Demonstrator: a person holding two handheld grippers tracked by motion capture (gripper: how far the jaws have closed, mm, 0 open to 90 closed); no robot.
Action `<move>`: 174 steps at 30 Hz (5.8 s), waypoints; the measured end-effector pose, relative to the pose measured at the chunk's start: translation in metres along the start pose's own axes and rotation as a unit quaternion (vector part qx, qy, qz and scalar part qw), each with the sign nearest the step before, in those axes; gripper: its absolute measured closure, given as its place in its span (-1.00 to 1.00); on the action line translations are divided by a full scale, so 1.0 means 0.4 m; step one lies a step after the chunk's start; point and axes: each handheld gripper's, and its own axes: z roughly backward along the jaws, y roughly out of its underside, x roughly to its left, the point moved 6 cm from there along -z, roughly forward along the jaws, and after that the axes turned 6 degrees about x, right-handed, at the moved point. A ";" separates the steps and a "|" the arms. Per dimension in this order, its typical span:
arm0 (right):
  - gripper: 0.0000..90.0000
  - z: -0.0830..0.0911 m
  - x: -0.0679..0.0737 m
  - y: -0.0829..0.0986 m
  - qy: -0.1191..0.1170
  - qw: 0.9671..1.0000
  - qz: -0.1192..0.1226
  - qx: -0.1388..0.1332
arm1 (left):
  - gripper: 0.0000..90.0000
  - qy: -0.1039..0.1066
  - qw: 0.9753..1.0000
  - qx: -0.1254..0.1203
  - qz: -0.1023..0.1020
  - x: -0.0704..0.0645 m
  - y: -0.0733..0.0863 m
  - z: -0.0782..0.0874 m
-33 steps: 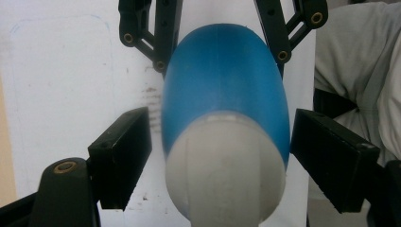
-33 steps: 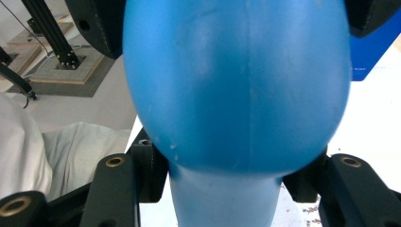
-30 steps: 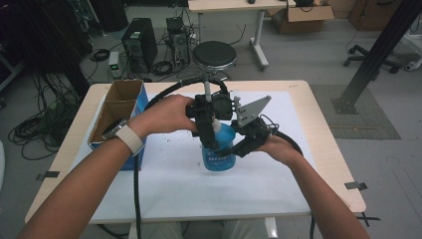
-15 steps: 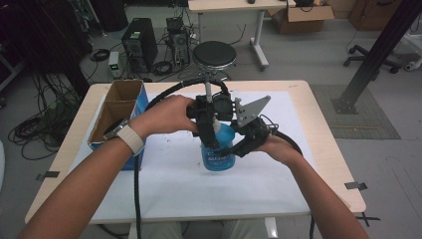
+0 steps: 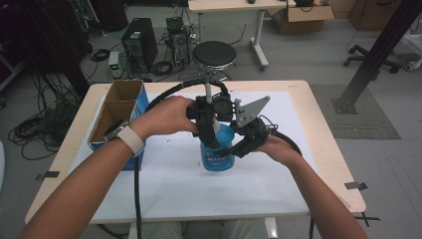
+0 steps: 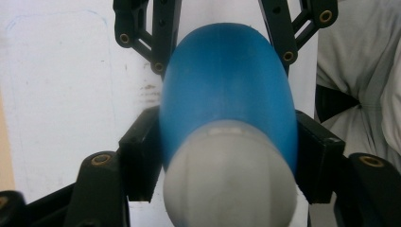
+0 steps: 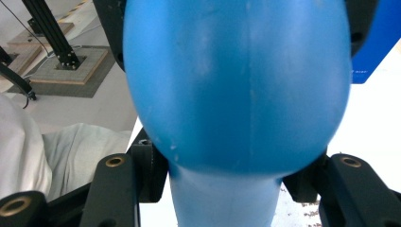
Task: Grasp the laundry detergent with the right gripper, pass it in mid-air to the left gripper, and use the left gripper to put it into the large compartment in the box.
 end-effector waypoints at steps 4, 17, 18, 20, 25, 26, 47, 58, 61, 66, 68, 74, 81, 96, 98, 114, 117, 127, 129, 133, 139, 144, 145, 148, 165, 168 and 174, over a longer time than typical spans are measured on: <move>-0.02 0.000 0.000 0.000 0.000 1.000 0.001 -0.001 | -0.16 0.001 1.000 0.001 0.001 0.000 0.000 0.001; -0.03 0.008 0.005 -0.005 0.002 1.000 0.008 -0.005 | -0.15 -0.004 1.000 -0.006 0.002 -0.005 -0.003 0.015; -0.03 0.010 0.005 -0.006 0.002 1.000 0.008 -0.006 | -0.15 -0.002 1.000 -0.010 0.005 -0.005 -0.004 0.018; -0.04 0.013 0.006 -0.008 -0.001 1.000 0.005 -0.011 | -0.15 0.000 1.000 -0.011 0.008 -0.005 -0.005 0.024; -0.44 0.039 0.005 0.006 -0.005 1.000 -0.024 -0.014 | -0.15 -0.003 1.000 -0.001 0.019 -0.005 0.003 0.036; -0.49 0.049 0.006 0.013 -0.007 0.999 -0.030 -0.011 | -0.15 -0.003 1.000 0.002 0.023 -0.004 0.007 0.038; -0.90 0.249 -0.047 0.134 0.146 0.965 -0.132 0.171 | -0.16 -0.060 0.969 0.021 0.237 0.080 0.146 0.148; -0.88 0.311 -0.039 0.143 0.170 0.952 -0.129 0.218 | -0.15 -0.069 0.933 0.015 0.352 0.132 0.215 0.232; -0.88 0.326 -0.042 0.144 0.177 0.949 -0.127 0.227 | -0.15 -0.069 0.921 0.013 0.383 0.151 0.234 0.261; -0.88 0.347 -0.044 0.138 0.182 0.948 -0.129 0.226 | -0.15 -0.077 0.898 0.007 0.434 0.179 0.273 0.302; -0.88 0.353 -0.044 0.135 0.184 0.947 -0.130 0.229 | -0.15 -0.078 0.887 0.007 0.455 0.188 0.292 0.316; -0.88 0.365 -0.043 0.122 0.188 0.945 -0.123 0.236 | -0.15 -0.077 0.857 0.014 0.510 0.205 0.349 0.344; -0.88 0.368 -0.045 0.122 0.188 0.944 -0.123 0.244 | -0.15 -0.083 0.827 0.014 0.556 0.208 0.423 0.368; -0.88 0.374 -0.053 0.135 0.197 0.941 -0.123 0.246 | -0.15 -0.101 0.760 0.010 0.642 0.211 0.552 0.376; -0.88 0.371 -0.054 0.136 0.196 0.941 -0.123 0.246 | -0.15 -0.105 0.755 0.010 0.647 0.211 0.562 0.368; -0.87 0.359 -0.062 0.149 0.192 0.940 -0.125 0.253 | -0.15 -0.123 0.729 0.008 0.673 0.209 0.626 0.250; -0.87 0.358 -0.060 0.154 0.192 0.940 -0.128 0.252 | -0.15 -0.127 0.729 0.009 0.673 0.207 0.633 0.222; -0.87 0.358 -0.056 0.170 0.192 0.939 -0.132 0.255 | -0.15 -0.132 0.729 0.007 0.671 0.202 0.652 0.109; -0.87 0.358 -0.057 0.172 0.193 0.938 -0.134 0.255 | -0.15 -0.131 0.731 0.010 0.669 0.201 0.657 0.083; -0.87 0.357 -0.058 0.174 0.194 0.938 -0.135 0.255 | -0.15 -0.131 0.734 0.013 0.666 0.198 0.664 0.036; -0.87 0.355 -0.061 0.175 0.194 0.937 -0.137 0.256 | -0.15 -0.125 0.740 0.020 0.661 0.196 0.669 -0.024; -0.87 0.352 -0.064 0.178 0.194 0.936 -0.140 0.257 | -0.15 -0.123 0.742 0.031 0.658 0.195 0.670 -0.063; -0.87 0.352 -0.064 0.179 0.194 0.936 -0.140 0.258 | -0.15 -0.122 0.742 0.032 0.658 0.195 0.671 -0.069; -0.87 0.350 -0.065 0.182 0.192 0.936 -0.142 0.259 | -0.15 -0.115 0.742 0.035 0.659 0.195 0.673 -0.085; -0.87 0.353 -0.064 0.186 0.194 0.935 -0.146 0.260 | -0.15 -0.102 0.745 0.041 0.658 0.195 0.677 -0.137; -0.87 0.352 -0.063 0.186 0.193 0.934 -0.147 0.262 | -0.15 -0.101 0.745 0.040 0.658 0.195 0.679 -0.137; -0.87 0.348 -0.062 0.184 0.192 0.935 -0.145 0.261 | -0.16 -0.099 0.747 0.036 0.656 0.194 0.681 -0.138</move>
